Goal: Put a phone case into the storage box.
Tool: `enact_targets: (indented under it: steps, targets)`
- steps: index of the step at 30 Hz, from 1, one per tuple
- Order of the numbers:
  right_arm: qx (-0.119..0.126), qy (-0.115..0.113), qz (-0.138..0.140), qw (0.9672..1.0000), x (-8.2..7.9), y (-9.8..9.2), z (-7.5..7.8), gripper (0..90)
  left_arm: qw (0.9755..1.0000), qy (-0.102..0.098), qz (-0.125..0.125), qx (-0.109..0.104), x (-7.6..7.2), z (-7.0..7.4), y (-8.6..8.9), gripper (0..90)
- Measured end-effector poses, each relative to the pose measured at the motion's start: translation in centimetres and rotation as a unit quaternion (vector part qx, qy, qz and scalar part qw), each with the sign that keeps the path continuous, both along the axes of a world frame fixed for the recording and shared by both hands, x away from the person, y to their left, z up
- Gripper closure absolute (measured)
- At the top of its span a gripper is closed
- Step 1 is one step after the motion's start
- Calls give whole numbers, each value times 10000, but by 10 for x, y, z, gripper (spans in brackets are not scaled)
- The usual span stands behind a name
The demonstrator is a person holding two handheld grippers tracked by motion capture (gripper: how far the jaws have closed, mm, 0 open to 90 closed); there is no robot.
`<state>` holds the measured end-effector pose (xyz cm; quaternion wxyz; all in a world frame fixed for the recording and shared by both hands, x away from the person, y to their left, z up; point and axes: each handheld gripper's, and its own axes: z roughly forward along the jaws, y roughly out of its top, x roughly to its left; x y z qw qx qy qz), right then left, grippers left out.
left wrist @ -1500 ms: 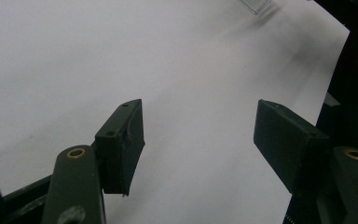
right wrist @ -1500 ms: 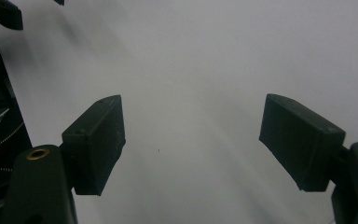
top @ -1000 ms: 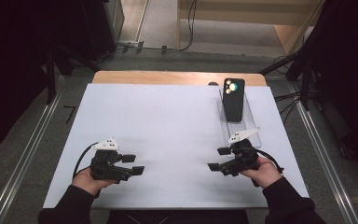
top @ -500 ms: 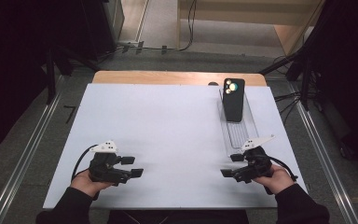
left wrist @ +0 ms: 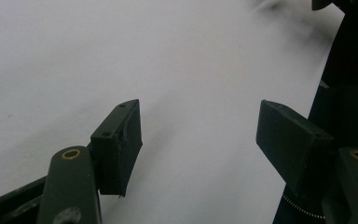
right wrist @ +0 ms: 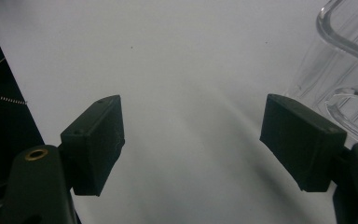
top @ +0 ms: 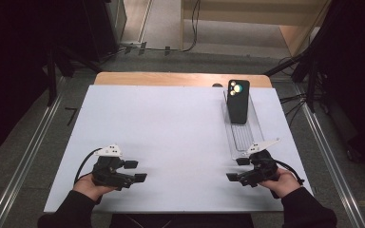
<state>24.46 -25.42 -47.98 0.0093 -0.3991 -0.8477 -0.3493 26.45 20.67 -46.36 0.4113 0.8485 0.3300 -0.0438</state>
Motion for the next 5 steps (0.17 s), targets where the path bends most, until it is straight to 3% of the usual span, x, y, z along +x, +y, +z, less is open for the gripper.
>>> enact_targets:
  steps: [5]
  targets:
    - [-2, -146, -11, 9999, -1, 0, -2, 196, 10000, 16, 0, 17, 1, -1, 1, 312]
